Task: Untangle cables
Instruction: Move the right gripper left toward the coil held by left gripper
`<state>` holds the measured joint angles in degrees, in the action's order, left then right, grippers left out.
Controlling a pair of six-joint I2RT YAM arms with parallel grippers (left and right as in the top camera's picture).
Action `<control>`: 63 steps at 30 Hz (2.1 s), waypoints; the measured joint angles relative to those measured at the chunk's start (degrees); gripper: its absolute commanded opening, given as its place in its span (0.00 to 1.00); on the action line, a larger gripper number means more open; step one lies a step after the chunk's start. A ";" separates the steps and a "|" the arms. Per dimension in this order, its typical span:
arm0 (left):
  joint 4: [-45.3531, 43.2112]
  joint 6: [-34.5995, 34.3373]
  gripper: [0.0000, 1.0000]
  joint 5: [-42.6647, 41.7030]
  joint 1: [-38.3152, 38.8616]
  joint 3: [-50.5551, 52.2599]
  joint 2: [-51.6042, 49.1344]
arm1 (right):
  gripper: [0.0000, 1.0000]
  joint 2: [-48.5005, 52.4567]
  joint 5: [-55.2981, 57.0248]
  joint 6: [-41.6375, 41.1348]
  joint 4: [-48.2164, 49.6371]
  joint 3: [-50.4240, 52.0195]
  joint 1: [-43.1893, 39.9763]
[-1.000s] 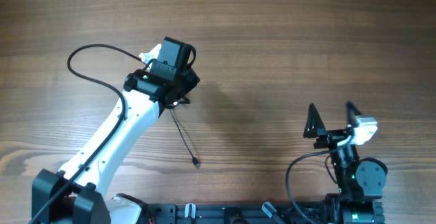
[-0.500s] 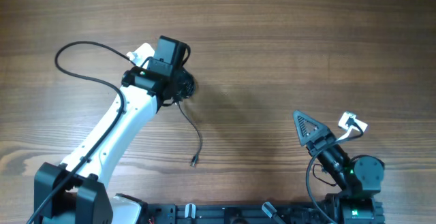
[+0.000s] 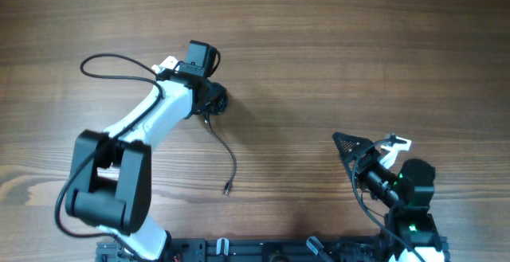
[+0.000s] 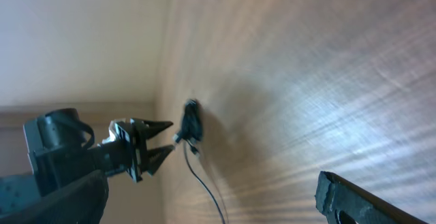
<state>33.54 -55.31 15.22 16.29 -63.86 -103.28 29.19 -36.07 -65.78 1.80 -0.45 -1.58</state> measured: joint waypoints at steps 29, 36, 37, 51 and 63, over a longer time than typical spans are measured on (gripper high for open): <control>-0.15 24.02 0.04 -43.23 1.55 0.09 12.94 | 0.68 5.05 -19.96 8.98 31.89 -4.15 0.00; 0.11 26.47 0.04 -58.60 1.62 0.09 12.85 | 0.63 5.64 -22.86 8.85 31.47 -4.15 0.87; 0.11 26.60 0.04 -60.43 1.64 0.09 12.85 | 0.62 5.84 -22.88 9.18 31.50 -4.15 1.62; 0.44 23.19 0.04 -69.68 3.15 0.09 12.85 | 0.65 8.44 -10.56 19.43 31.71 -4.15 11.10; 0.94 14.19 0.04 -60.61 11.15 0.09 12.85 | 0.59 8.41 0.57 21.14 31.12 -4.17 17.57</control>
<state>34.48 -41.12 -45.39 27.44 -63.77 -90.43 37.60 -35.51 -44.64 32.93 -4.62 15.99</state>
